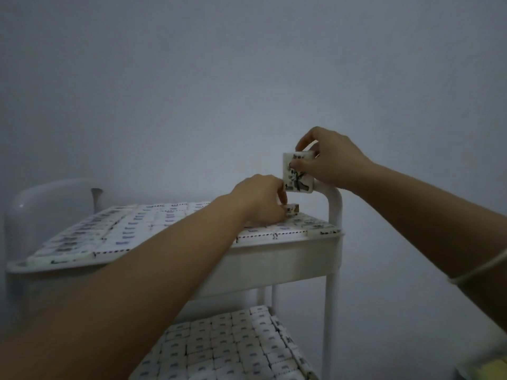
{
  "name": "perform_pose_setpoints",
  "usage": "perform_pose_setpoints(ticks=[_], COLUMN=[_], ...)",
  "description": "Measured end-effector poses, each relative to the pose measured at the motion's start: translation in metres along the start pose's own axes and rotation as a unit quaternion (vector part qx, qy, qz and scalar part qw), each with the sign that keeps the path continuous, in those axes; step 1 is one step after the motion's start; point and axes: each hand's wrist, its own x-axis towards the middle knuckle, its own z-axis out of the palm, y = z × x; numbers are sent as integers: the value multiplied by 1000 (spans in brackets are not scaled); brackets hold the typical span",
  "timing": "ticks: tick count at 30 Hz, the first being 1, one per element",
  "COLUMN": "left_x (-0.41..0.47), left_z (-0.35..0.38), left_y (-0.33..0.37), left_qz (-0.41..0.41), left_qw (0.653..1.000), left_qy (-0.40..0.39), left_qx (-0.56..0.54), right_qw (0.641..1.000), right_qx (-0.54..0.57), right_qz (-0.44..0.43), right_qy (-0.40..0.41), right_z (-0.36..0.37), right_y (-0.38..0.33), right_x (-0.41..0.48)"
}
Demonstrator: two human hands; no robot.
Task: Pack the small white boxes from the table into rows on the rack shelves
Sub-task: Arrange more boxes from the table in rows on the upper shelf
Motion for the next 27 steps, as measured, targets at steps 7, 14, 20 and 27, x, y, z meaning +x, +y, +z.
perform_pose_setpoints(ticks=[7,14,20,27], left_x=[-7,-14,-18,-20], left_z=[-3,-5,-8,-14], left_y=[2,4,4,2], left_qz=[-41,-32,-42,-119], left_qw=[996,999,998,959], left_qy=[-50,7,50,256], left_qx=[-55,-22,23,26], right_qw=[993,974,926,914], right_qx=[-78,-181,-297,-257], right_qz=[-56,-103,-140,-128], right_qy=[-63,-88,-188,-286], right_z=[12,25,37,53], right_y=[-8,-18,-10,-3], right_x=[15,26,34,34])
